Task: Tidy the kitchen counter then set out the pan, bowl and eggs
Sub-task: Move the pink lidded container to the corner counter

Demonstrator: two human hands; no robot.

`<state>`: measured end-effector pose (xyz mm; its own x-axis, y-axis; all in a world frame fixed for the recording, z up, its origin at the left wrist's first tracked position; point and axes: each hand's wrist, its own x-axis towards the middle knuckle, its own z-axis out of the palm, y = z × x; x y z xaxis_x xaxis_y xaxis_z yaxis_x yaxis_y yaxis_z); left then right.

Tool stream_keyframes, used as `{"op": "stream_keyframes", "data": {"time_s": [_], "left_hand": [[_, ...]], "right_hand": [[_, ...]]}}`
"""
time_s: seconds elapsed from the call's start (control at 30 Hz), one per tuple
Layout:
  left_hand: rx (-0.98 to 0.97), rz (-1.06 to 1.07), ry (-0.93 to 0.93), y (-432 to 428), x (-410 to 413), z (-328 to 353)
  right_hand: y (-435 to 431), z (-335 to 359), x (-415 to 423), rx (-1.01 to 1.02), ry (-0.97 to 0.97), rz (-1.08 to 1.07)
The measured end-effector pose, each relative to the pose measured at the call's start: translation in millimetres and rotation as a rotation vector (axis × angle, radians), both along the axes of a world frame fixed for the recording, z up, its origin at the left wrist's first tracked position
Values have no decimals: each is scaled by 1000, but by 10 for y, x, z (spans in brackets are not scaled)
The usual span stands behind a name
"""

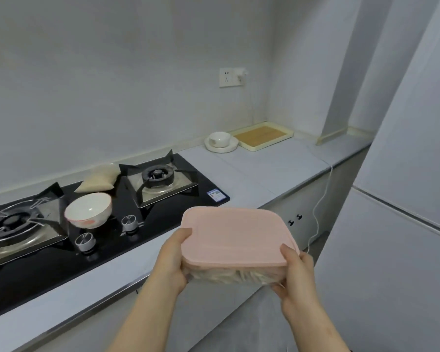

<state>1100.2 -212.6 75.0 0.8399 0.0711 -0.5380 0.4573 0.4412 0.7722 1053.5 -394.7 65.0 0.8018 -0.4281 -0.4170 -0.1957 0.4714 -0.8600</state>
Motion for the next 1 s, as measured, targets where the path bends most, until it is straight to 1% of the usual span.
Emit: {"op": "stream_keyframes", "data": {"time_s": [0.23, 0.33, 0.5, 0.63, 1.0], "left_hand": [[-49, -41, -5, -648, 1093, -53], [-51, -9, -2, -1054, 1675, -28], [-48, 24, 3, -1453, 2413, -57], [-75, 43, 37, -1646, 2934, -111], [10, -5, 61, -1959, 4360, -391]], "right_hand": [[-608, -50, 1074, 15, -25, -26], [-1031, -26, 1703, 10, -23, -3], [-1477, 36, 2506, 7, -18, 26], [-1690, 21, 3079, 11, 17, 45], [-1981, -227, 4597, -7, 107, 46]]}}
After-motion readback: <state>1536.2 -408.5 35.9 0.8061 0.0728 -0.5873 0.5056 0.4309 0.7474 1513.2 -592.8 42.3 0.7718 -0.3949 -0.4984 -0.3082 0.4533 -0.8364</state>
